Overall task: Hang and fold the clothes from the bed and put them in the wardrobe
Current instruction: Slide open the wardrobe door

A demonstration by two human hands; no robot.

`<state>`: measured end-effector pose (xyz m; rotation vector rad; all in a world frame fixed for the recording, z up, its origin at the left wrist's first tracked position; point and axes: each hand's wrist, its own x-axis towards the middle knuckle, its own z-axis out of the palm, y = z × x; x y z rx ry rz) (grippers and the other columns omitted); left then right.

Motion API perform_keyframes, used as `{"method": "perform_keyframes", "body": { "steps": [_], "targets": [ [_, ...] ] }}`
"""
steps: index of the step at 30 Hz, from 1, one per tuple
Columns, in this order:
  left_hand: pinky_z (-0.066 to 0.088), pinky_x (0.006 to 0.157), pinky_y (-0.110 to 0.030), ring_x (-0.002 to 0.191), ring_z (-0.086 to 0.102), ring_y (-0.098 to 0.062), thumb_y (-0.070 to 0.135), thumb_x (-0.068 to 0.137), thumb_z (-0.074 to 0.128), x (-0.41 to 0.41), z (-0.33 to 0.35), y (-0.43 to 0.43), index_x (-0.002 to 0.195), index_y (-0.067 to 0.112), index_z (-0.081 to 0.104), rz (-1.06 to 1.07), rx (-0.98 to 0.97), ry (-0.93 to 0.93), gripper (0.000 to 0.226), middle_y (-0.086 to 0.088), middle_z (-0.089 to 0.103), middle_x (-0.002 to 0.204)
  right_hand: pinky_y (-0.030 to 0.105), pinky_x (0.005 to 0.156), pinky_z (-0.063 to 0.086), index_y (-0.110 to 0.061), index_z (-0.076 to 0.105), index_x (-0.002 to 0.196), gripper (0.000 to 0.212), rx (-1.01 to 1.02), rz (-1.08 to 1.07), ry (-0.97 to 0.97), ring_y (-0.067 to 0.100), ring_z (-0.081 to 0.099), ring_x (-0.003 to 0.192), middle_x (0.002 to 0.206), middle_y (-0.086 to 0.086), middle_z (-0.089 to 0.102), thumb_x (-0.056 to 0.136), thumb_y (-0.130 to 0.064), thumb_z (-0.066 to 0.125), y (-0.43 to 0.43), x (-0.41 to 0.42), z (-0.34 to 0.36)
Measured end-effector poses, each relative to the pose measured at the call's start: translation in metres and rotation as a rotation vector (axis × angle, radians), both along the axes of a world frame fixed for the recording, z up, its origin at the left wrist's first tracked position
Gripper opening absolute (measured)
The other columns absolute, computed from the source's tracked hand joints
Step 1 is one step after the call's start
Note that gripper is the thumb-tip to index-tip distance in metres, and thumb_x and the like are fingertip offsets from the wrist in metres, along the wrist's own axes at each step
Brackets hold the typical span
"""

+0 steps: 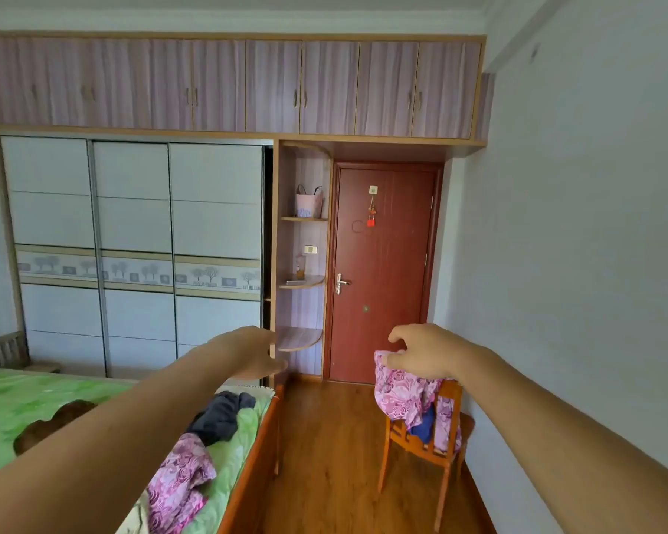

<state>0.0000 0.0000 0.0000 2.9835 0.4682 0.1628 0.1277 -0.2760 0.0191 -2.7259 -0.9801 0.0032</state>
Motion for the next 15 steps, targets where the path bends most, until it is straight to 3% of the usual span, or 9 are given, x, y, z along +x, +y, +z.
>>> {"method": "perform_keyframes", "body": {
  "steps": [9, 15],
  "targets": [
    [0.038, 0.104, -0.031, 0.136, 0.047, -0.023, 0.05, 0.099, 0.054, 0.107, -0.026, 0.116, 0.151, 0.022, 0.041, -0.006, -0.007, 0.062, 0.06, -0.002, 0.048, 0.152, 0.04, 0.108, 0.044, -0.025, 0.045, 0.148, 0.06, -0.043, -0.016, 0.032, 0.027, 0.048, 0.136, 0.154, 0.004, 0.045, 0.096, -0.052, 0.059, 0.12, 0.107, -0.023],
    [0.034, 0.113, -0.036, 0.144, 0.038, -0.024, 0.051, 0.099, 0.052, 0.189, -0.043, 0.202, 0.154, 0.02, 0.035, 0.001, 0.019, 0.12, 0.065, -0.003, 0.039, 0.159, 0.039, 0.103, 0.048, -0.023, 0.046, 0.147, 0.058, -0.06, -0.025, 0.066, 0.026, 0.053, 0.131, 0.15, 0.005, 0.05, 0.097, -0.05, 0.058, 0.208, 0.187, -0.047]
  ]
}}
